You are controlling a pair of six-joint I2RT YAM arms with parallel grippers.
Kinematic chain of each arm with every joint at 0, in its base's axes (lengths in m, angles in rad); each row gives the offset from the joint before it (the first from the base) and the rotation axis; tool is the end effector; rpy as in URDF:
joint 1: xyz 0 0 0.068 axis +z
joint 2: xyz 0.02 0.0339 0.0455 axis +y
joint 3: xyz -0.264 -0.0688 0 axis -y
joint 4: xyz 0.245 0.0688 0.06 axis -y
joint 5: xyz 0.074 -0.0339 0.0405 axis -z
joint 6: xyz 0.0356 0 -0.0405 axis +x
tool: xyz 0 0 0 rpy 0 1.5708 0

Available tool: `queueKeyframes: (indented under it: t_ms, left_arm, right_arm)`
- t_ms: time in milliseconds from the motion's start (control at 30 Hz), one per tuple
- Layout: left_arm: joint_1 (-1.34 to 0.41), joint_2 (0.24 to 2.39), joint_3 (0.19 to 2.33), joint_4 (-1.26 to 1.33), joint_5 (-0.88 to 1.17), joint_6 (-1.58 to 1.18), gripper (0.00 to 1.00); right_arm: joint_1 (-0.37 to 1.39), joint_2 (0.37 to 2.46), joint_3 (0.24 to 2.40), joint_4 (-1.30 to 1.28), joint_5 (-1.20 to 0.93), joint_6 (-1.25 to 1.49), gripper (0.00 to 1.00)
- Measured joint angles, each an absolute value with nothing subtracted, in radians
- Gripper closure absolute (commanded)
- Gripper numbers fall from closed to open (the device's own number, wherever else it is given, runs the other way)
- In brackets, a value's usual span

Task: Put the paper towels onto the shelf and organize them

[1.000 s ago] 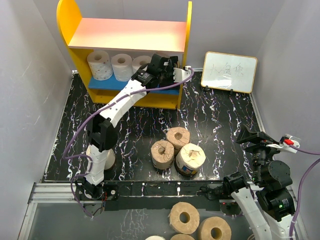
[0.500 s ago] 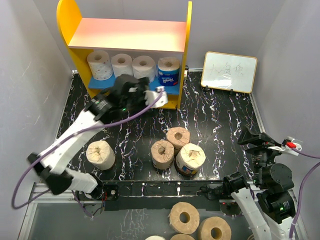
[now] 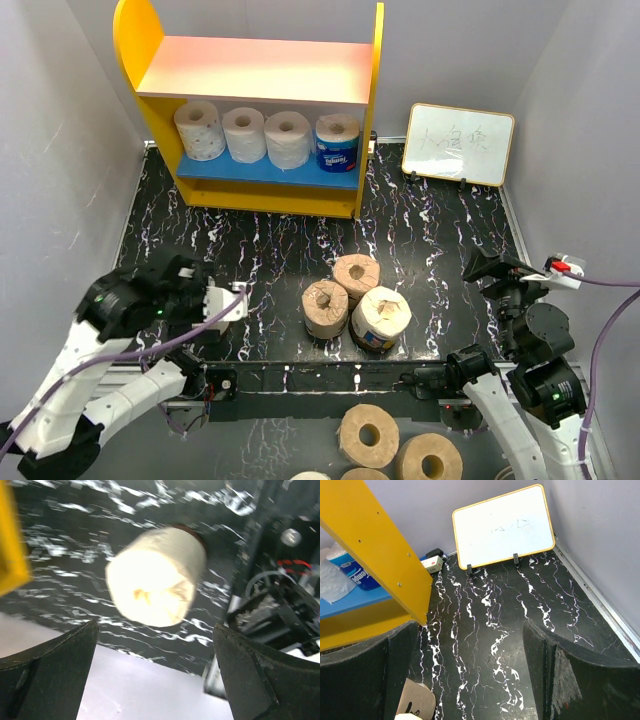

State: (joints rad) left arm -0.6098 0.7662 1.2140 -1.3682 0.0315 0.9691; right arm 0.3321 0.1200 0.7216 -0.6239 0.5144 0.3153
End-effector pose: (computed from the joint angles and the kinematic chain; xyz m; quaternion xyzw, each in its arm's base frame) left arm 0.0739 -0.0530 0.3695 0.6762 0.6637 0.0424 0.3170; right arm 0.0349 -0.0065 0.3309 0.1720 0.6929 0.0427 0.6989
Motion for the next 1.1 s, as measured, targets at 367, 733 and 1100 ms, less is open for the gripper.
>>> queueKeyframes:
  t_ms: [367, 733, 1100]
  left_arm:
    - [-0.610, 1.075, 1.070, -1.317, 0.114, 0.787, 0.34]
    - [-0.610, 1.073, 1.064, -1.187, -0.008, 0.527, 0.32]
    - [-0.591, 0.978, 0.986, -1.179, -0.123, 0.469, 0.34]
  right_arm:
    - [0.332, 0.095, 0.722, -0.624, 0.554, 0.323, 0.16]
    - [0.332, 0.101, 0.722, -0.624, 0.554, 0.323, 0.16]
    - [0.332, 0.119, 0.722, -0.624, 0.550, 0.323, 0.16]
